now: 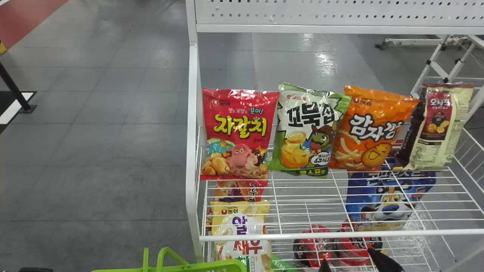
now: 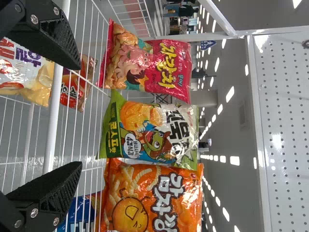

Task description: Hold basket handle with left hand then pick Jagalchi snack with right hand and place into basket

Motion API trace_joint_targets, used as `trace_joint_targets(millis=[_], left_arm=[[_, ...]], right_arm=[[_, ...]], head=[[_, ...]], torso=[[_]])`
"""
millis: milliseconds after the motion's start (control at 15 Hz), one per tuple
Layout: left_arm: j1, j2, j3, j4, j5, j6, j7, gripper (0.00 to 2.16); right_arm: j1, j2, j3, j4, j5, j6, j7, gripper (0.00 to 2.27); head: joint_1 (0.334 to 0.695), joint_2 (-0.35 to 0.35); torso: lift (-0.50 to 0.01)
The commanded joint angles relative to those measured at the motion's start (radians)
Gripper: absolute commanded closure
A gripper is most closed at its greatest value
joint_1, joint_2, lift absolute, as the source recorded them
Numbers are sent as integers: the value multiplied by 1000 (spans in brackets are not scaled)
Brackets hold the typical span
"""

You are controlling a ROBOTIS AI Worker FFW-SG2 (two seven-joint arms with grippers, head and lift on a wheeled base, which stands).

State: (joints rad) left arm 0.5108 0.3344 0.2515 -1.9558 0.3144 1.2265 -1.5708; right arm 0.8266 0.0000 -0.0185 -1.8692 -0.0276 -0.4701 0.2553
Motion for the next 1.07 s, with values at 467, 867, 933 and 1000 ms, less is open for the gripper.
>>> trace_joint_targets(millis=[467, 867, 933, 1000], left_arm=[[0, 0, 0, 0, -3, 0, -10, 2142], [0, 3, 0, -2, -6, 12, -10, 2142], [0, 3, 0, -2, -6, 15, -10, 2145], [0, 3, 0, -5, -8, 18, -10, 2145]], right_arm=[[-10, 1, 5, -13, 0, 18, -1, 90], [-104, 1, 34, -61, 0, 199, -2, 97], [-127, 1, 48, -67, 3, 239, -4, 97], [-150, 1, 61, -74, 6, 276, -7, 97]], head=[[695, -31], [695, -15], [695, -2], [695, 6]], torso=[[-9], [-9], [-9], [-9]])
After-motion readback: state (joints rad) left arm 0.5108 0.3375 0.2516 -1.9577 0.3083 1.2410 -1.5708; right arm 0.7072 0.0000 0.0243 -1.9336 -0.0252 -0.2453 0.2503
